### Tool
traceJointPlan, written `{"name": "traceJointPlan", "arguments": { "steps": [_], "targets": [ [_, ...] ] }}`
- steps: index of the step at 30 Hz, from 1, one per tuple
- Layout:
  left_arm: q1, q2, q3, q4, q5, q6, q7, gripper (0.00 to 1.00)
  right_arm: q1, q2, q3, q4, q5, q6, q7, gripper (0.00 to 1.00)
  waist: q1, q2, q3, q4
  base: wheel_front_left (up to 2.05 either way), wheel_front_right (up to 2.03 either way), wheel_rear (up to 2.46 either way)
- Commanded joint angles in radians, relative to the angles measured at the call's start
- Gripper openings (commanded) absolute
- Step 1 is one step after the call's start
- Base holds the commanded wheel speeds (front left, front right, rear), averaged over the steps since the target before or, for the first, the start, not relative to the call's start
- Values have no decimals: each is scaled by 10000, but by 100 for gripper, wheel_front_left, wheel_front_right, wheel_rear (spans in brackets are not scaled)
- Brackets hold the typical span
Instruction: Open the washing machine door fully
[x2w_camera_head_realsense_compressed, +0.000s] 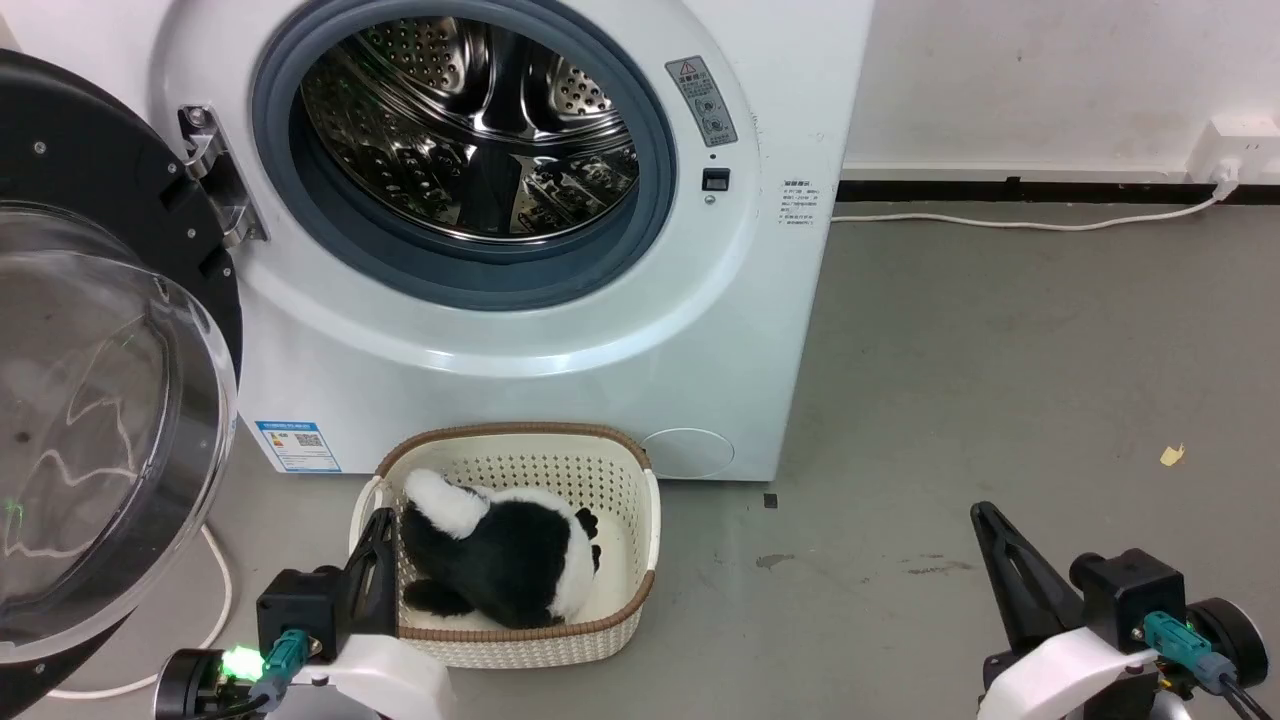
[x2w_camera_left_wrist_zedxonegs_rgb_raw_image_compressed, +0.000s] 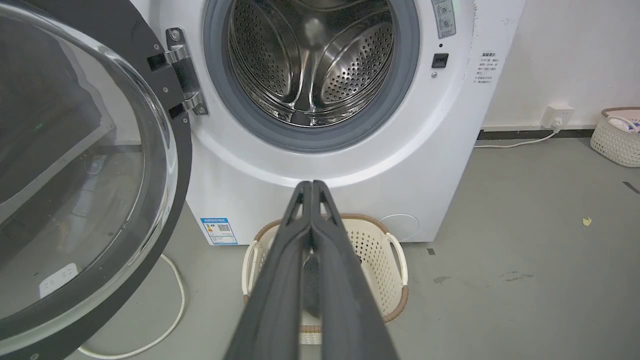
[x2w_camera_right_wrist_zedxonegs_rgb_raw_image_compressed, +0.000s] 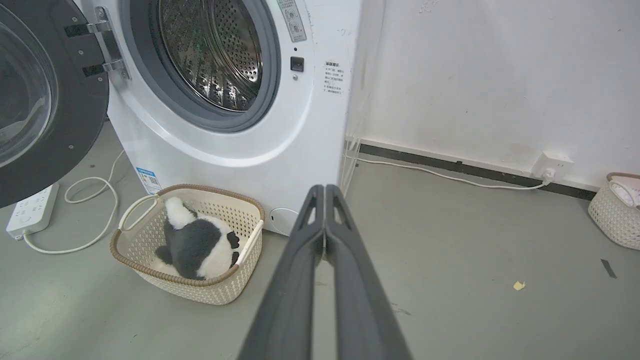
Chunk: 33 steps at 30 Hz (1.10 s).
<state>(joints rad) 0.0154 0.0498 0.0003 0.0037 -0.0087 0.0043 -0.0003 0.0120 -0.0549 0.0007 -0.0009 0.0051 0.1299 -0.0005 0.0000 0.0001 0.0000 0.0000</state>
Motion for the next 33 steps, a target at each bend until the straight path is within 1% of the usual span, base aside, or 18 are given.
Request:
{"name": "traceJointPlan", "arguments": {
  "steps": [1, 33],
  "targets": [
    [-154, 5, -3, -37, 87, -43, 3, 0, -120, 47, -7, 9, -51, 8, 5, 0, 0, -1, 0, 0, 0, 0, 0],
    [-154, 5, -3, -37, 87, -43, 3, 0, -120, 47, -7, 9, -51, 8, 5, 0, 0, -1, 0, 0, 0, 0, 0]
  ]
}}
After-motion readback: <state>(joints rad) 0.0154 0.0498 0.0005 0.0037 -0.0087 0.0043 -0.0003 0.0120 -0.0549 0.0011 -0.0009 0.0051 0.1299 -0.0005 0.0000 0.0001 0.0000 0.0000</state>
